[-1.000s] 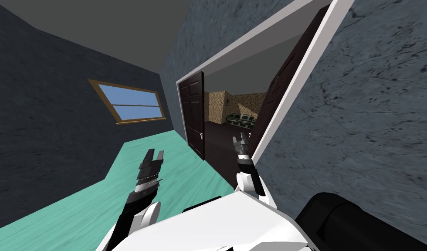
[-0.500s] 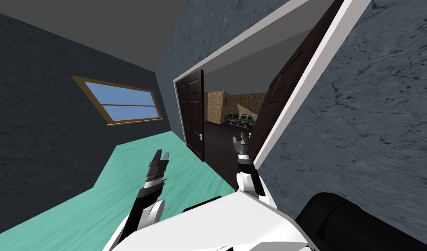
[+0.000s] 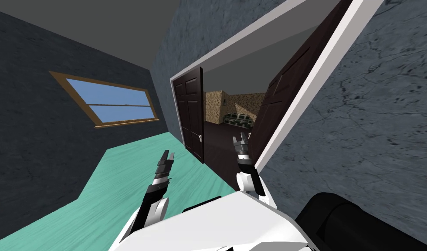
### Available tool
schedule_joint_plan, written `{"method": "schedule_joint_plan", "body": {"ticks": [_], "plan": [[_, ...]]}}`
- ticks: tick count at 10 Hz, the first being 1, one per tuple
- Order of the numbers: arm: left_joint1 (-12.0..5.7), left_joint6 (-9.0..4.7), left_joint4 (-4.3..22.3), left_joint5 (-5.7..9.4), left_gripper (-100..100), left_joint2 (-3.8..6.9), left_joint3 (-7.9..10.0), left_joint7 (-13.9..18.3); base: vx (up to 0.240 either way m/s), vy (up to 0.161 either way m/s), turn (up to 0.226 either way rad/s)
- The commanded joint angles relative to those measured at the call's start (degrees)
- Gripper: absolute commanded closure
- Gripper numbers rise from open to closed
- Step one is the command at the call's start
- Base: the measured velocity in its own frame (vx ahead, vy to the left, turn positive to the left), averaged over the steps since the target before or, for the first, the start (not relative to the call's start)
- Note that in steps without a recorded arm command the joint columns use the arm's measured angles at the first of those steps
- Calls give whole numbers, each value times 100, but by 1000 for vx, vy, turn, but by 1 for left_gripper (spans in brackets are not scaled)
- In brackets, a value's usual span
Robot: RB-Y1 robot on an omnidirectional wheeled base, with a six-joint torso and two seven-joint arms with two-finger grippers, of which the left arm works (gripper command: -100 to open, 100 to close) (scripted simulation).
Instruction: Push the door open
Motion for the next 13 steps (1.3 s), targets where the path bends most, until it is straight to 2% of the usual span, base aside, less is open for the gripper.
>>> {"method": "schedule_joint_plan", "body": {"ticks": [1, 6, 7, 11, 12, 13], "plan": [[-91, -16, 210, -34, -100, 16, -66, 45, 79, 64, -71], [-457, -109, 991, -127, -100, 64, -242, 177, 91, 64, -80], [-457, -109, 1006, -127, -100, 64, -242, 177, 63, 45, -21], [-757, -186, 1659, -204, -100, 82, -387, 286, 68, 56, -75], [-757, -186, 1659, -204, -100, 82, -387, 286, 76, 54, -22], [-832, -205, 1822, -223, -100, 86, -423, 313, 60, 49, -47]]}}
